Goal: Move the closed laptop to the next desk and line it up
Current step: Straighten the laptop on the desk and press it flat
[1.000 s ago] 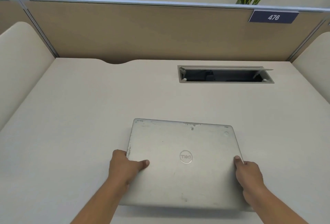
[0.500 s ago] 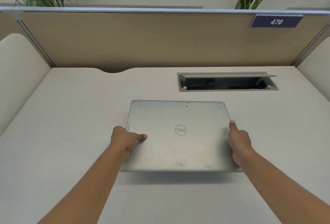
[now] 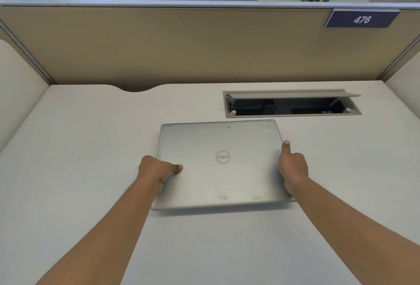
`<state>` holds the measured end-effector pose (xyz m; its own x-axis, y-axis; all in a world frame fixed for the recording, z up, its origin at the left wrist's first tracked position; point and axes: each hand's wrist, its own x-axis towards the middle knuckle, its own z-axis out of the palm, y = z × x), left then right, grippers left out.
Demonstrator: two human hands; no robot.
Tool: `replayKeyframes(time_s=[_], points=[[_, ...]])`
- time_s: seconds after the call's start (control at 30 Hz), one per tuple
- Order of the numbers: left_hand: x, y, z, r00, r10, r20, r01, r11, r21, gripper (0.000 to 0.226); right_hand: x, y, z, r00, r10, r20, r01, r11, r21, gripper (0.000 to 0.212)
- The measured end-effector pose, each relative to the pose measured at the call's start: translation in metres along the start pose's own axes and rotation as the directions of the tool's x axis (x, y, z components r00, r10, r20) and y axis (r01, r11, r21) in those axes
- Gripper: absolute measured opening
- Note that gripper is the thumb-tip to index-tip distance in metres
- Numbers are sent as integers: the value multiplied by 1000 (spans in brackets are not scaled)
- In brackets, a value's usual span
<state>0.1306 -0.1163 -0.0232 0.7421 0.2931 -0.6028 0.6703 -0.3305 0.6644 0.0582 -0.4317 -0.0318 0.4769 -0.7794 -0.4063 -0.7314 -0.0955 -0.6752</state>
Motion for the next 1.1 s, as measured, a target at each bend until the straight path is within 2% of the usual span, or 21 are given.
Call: replayKeyframes(time_s=[0.17, 0.3, 0.5, 0.6, 0.67, 0.73, 0.8, 0.87, 0.93, 1.0, 1.1], points=[[7, -2, 5, 999, -5, -33, 7, 998, 65, 73, 5, 4, 4, 998, -27, -50, 23, 997, -76, 65], [9, -6, 9, 998, 5, -61, 1, 994, 109, 72, 10, 10, 7, 997, -51, -60, 48, 998, -50, 55], [-1, -6, 16, 988, 42, -147, -9, 976, 216, 56, 10, 18, 8, 991, -109, -75, 109, 994, -9, 56], [-10, -10, 21, 970, 132, -204, -64, 949, 309, 57, 5, 22, 7, 977, -213, -17, 208, 967, -146, 47], [-18, -20, 26, 910, 356, -211, -242, 872, 426, 69, -4, 26, 9, 928, -372, 24, 362, 881, -304, 56], [-25, -30, 32, 779, 613, -130, -474, 712, 517, 75, -19, 27, 14, 791, -605, 94, 592, 715, -373, 69], [-28, -36, 38, 672, 740, 17, -616, 547, 567, 75, -32, 25, 22, 654, -729, 202, 736, 553, -391, 74], [-25, -40, 42, 618, 775, 131, -674, 437, 595, 76, -39, 26, 31, 592, -752, 291, 787, 461, -410, 76], [-23, -42, 44, 587, 785, 201, -701, 368, 611, 80, -43, 27, 37, 561, -750, 350, 804, 392, -447, 76], [-22, -45, 47, 561, 785, 264, -716, 299, 631, 83, -45, 29, 41, 554, -739, 383, 806, 359, -471, 76], [-21, -50, 53, 535, 786, 308, -714, 226, 663, 86, -46, 32, 44, 566, -722, 398, 799, 361, -481, 77]])
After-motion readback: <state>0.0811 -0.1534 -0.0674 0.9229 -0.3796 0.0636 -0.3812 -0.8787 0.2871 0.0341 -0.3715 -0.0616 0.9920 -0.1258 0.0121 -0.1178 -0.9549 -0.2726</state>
